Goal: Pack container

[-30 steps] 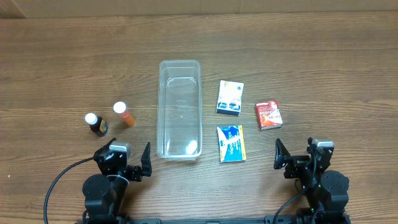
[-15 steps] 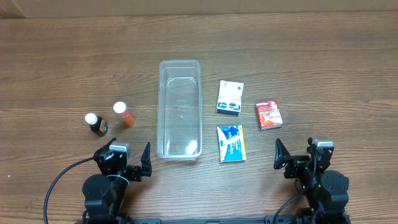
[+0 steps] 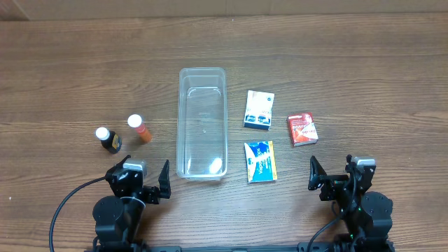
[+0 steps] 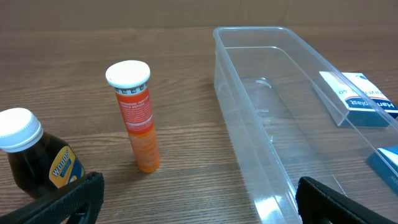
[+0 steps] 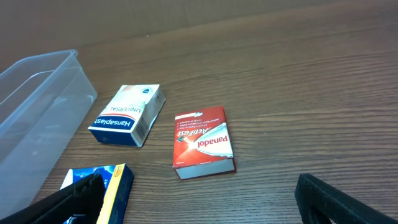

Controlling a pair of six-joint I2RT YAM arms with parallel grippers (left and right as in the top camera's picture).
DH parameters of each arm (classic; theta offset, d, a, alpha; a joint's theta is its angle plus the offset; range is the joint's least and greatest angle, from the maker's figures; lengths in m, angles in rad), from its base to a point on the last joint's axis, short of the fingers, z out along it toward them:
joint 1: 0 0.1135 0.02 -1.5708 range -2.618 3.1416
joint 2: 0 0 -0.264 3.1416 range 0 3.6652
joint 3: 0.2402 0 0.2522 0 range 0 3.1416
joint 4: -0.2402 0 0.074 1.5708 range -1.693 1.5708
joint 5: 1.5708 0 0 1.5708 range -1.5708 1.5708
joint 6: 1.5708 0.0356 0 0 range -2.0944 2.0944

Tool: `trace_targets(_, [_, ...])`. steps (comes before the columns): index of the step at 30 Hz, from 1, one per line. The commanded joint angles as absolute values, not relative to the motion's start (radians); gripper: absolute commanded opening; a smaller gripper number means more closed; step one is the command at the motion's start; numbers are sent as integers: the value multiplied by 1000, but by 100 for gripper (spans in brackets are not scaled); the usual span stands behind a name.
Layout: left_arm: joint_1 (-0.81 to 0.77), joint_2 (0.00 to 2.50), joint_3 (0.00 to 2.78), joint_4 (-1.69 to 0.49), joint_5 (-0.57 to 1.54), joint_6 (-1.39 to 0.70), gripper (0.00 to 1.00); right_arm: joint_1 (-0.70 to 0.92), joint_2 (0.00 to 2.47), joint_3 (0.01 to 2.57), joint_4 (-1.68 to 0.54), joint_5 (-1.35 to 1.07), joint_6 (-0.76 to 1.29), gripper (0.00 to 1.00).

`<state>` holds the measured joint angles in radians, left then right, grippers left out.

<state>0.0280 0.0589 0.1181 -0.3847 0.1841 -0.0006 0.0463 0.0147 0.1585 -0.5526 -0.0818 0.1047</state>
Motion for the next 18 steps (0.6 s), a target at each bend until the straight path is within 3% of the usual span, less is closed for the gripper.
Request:
trace_targets(1, [32,52,113,-381,192,-6,100,44,3,147,-439,-25,76,100])
trace_targets(3, [32,52,113,-381,192,-7,100,46,3,148,-278,-252,268,100])
trace_targets(6, [32,52,113,-381,192,-6,100,46,3,148,-110,-311,456,100])
trace_targets(10, [32,52,113,-381,192,-6,100,46,72,237,44,-346,501,100])
trace_targets(13, [32,52,113,-381,192,-6,100,46,282,532,-158,-343,375,100])
trace_targets(16, [32,52,113,-381,192,-6,100,46,675,1056,-658,-289,213,100])
trace_targets(18, [32,52,113,-381,192,-7,100,46,894,1340,-878,-289,164,100])
